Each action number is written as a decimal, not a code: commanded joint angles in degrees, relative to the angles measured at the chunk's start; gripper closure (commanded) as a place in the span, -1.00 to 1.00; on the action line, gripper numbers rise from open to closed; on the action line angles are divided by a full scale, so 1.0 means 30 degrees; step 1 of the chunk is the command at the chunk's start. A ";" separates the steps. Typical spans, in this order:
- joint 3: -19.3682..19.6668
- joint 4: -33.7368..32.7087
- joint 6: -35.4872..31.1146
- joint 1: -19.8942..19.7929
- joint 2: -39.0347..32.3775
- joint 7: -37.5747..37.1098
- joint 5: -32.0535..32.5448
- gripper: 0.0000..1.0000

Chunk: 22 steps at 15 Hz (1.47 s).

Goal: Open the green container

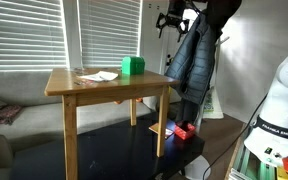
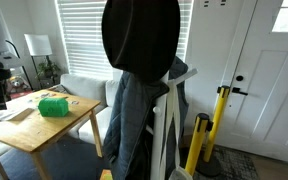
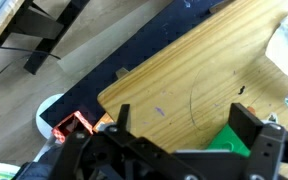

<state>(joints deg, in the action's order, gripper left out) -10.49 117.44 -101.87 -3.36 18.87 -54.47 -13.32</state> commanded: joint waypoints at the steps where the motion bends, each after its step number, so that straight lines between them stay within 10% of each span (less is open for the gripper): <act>1: 0.0412 -0.0047 0.0010 0.0477 -0.0044 -0.0126 0.0150 -1.00; 9: -0.0440 -0.2717 -0.1508 0.0645 -0.2300 -0.5048 0.0637 -1.00; 22: -0.0285 -0.8251 -0.2633 0.3061 -0.8990 -1.5540 0.7685 -1.00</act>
<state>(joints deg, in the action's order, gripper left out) -13.17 99.81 -111.80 3.09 -2.37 -97.12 7.98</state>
